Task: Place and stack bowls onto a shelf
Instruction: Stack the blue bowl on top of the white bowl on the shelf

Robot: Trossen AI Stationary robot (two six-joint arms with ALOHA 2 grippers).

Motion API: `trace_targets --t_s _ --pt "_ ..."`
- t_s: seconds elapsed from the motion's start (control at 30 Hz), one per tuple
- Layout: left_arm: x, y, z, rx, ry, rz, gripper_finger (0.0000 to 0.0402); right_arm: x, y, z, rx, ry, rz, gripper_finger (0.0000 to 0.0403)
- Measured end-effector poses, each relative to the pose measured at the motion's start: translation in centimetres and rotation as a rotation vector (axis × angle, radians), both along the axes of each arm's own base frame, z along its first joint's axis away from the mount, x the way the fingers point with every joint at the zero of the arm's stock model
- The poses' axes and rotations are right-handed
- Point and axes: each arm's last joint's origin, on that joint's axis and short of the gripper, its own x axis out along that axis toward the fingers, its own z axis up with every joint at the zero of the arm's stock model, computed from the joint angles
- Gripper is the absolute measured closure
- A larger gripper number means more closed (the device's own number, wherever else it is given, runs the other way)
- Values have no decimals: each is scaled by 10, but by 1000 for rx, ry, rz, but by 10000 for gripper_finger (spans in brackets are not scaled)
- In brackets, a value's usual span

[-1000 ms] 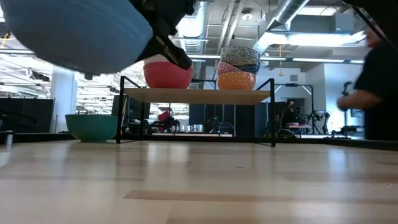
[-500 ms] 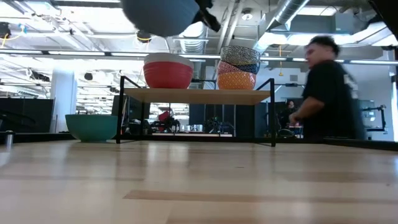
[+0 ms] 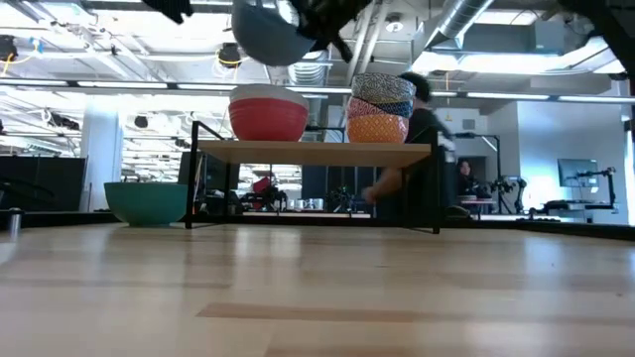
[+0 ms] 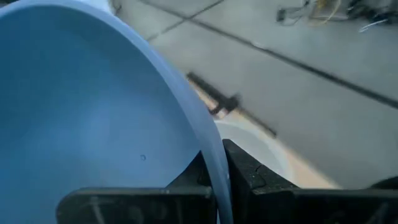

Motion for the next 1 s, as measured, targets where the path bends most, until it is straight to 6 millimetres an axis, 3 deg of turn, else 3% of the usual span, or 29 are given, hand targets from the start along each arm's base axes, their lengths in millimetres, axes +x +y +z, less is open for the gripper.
trace_targets --t_s 0.3,0.43,0.73,1.0 --pt "-4 37 0 5 112 65 259 -5 -58 -22 81 -43 -69 372" --pt "0 55 1 -15 145 34 259 -5 -68 -39 137 21 -57 370" --pt "13 96 -12 -55 71 -41 259 -5 -77 -42 160 5 6 357" --pt "12 112 -21 -83 58 -51 259 -5 -76 -41 111 26 37 340"
